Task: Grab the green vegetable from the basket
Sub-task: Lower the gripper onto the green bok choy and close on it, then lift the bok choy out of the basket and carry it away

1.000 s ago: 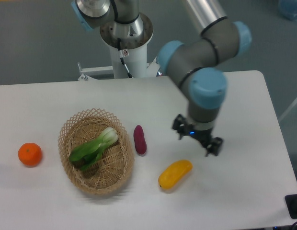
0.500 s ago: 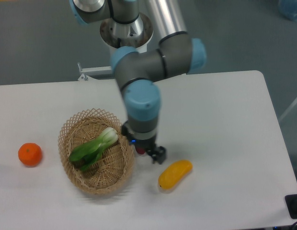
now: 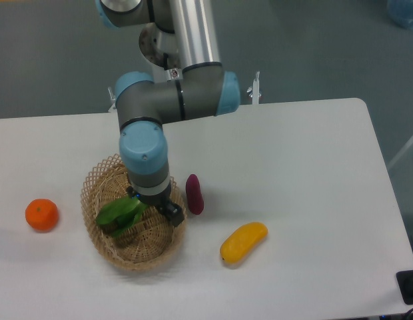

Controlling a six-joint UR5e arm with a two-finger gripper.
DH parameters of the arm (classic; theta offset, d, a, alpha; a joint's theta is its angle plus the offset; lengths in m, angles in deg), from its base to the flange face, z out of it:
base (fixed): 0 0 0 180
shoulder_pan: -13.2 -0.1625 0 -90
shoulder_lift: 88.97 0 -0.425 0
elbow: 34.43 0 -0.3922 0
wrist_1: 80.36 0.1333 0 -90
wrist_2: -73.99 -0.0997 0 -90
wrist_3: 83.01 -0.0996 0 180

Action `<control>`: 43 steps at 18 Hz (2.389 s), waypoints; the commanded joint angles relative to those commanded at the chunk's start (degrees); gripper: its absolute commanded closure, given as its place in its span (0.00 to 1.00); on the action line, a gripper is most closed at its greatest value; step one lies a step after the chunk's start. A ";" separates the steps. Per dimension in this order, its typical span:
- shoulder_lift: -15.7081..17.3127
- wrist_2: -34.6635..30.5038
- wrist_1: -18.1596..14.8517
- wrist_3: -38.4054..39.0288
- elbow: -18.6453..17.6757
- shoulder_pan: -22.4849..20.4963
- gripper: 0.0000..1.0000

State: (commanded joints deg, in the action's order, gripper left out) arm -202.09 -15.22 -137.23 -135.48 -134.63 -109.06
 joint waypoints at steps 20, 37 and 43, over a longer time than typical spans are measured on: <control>-2.81 3.34 -0.09 5.45 -1.67 2.73 0.01; 2.46 3.43 -0.79 4.75 -0.27 -2.18 0.81; 2.47 3.25 -6.58 3.87 8.42 -6.76 0.81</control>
State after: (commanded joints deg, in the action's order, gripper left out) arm -199.62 -11.97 -143.81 -131.61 -126.21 -115.81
